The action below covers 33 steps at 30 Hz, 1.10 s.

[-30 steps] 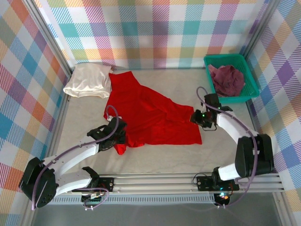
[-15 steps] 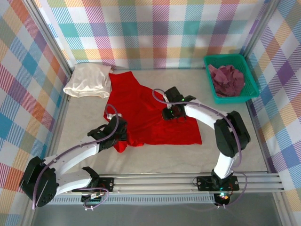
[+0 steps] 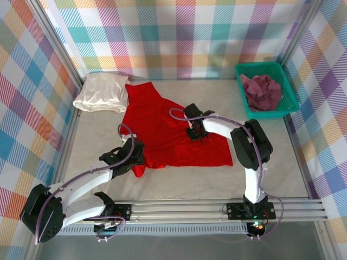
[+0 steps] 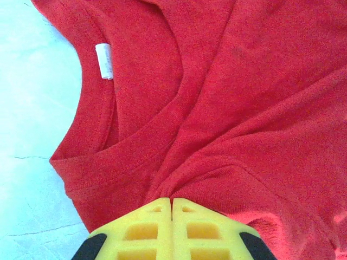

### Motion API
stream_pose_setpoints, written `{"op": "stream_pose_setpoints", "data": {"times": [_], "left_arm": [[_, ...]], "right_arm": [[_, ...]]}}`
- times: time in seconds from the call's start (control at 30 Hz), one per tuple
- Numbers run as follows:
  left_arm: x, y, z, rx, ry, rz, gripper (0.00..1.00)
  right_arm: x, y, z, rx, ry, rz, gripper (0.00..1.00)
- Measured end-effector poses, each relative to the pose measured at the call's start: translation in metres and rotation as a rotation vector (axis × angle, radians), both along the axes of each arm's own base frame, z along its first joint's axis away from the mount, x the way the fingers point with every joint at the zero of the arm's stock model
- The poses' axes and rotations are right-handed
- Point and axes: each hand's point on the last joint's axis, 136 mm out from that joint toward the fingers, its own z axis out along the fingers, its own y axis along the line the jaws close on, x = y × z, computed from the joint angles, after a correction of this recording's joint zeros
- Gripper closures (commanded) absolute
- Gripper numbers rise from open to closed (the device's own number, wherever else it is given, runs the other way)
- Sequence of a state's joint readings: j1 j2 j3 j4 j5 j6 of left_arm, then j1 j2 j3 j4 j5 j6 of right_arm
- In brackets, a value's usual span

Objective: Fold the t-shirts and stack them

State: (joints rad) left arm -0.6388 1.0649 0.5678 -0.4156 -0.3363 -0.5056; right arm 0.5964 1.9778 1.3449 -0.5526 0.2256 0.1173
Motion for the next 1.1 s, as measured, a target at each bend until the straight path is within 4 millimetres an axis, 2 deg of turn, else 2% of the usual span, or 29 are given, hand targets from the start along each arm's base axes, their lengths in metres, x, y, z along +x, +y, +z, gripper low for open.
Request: {"op": "stream_pose_setpoints", "data": {"times": [0.2,0.33,0.57,0.67,0.77,0.87,0.97,1.1], "left_arm": [[0.000,0.004,-0.001,0.012,-0.005,0.013,1.00],[-0.001,0.005,-0.002,0.016,-0.006,0.020,1.00],[-0.003,0.009,-0.004,0.013,-0.004,0.042,1.00],[-0.002,0.010,-0.002,0.007,-0.015,0.055,1.00],[-0.002,0.011,-0.001,0.000,-0.019,0.065,1.00],[-0.002,0.011,-0.001,0.000,-0.019,0.065,1.00],[-0.002,0.010,-0.002,0.003,-0.013,0.064,1.00],[-0.002,0.008,-0.008,0.004,0.008,0.056,1.00]], "right_arm": [[0.020,-0.004,0.024,-0.026,-0.078,-0.025,1.00],[0.036,-0.010,0.052,-0.007,-0.144,-0.055,1.00],[0.077,-0.030,0.100,0.020,-0.250,-0.117,1.00],[0.106,-0.048,0.133,0.029,-0.330,-0.170,1.00],[0.146,-0.072,0.171,0.046,-0.430,-0.239,1.00],[0.186,-0.090,0.199,0.063,-0.523,-0.276,1.00],[0.226,-0.106,0.214,0.062,-0.598,-0.296,1.00],[0.272,-0.109,0.215,0.049,-0.674,-0.300,1.00]]}}
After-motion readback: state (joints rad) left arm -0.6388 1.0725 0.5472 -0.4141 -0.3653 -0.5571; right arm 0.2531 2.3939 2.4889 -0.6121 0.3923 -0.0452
